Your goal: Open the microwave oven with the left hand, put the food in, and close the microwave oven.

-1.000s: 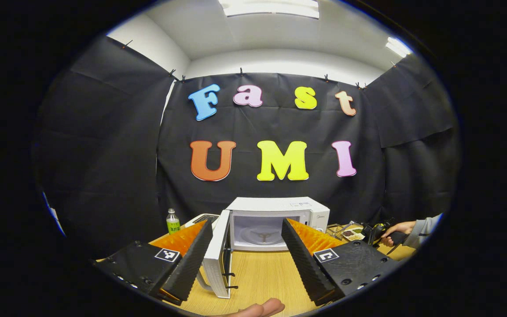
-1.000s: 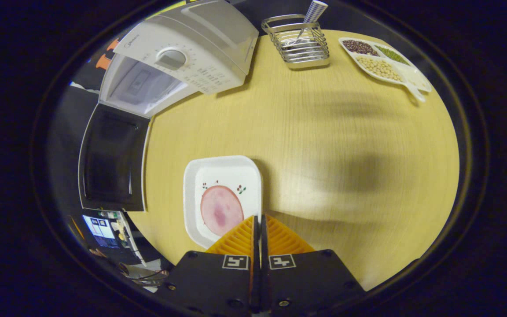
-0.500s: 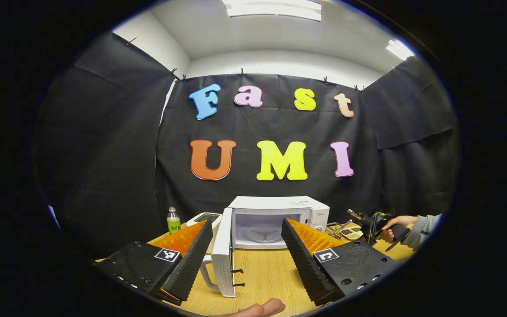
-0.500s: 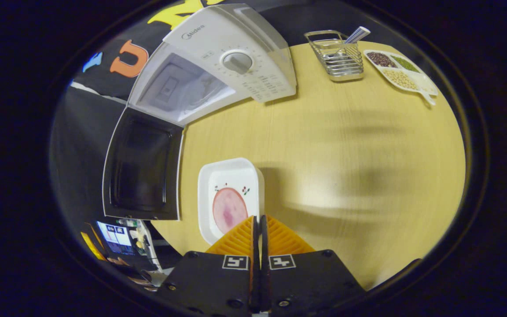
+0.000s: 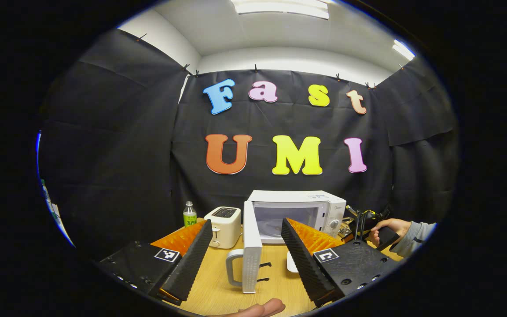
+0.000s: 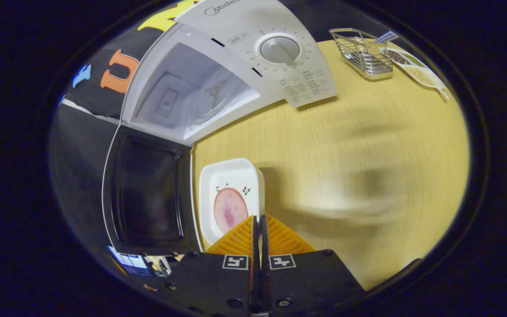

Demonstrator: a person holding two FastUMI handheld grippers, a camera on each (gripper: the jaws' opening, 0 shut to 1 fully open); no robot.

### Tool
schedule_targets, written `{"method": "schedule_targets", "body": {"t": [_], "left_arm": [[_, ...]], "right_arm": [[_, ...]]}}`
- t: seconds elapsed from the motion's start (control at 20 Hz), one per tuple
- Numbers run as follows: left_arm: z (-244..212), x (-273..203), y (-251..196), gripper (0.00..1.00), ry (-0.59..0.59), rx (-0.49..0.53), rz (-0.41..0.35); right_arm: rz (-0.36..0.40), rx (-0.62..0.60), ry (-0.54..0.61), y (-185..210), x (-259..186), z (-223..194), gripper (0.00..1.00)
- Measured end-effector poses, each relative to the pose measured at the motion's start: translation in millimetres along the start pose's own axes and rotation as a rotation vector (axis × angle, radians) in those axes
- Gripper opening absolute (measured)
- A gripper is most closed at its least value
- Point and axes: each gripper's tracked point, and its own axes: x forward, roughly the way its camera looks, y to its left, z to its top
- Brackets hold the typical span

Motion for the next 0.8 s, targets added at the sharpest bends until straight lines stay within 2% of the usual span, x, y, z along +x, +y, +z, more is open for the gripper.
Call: {"method": "schedule_targets", "body": {"t": [0.1,0.15,0.45,0.65,0.8], "left_arm": [[-4.1,-0.1,5.9,0.94,0.008,-0.008,0.003],[-5.2,0.3,7.7,0.95,0.009,-0.015,0.0],[-14.8,7.8,15.1,0.95,0.017,-0.035,-0.007],[-20.9,13.4,18.1,0.95,0.024,0.012,-0.022],[-25.3,15.9,18.3,0.95,0.026,0.006,-0.032]], "right_arm": [[0.026,0.054,-0.038,20.5,8.9,3.1,0.0],[0.04,0.081,-0.054,30.5,13.5,5.4,0.04],[0.091,0.28,-0.203,76.5,40.3,26.1,0.04],[0.115,0.35,-0.324,97.6,56.6,57.8,0.04],[0.139,0.416,-0.408,110.1,69.2,87.4,0.04]]}}
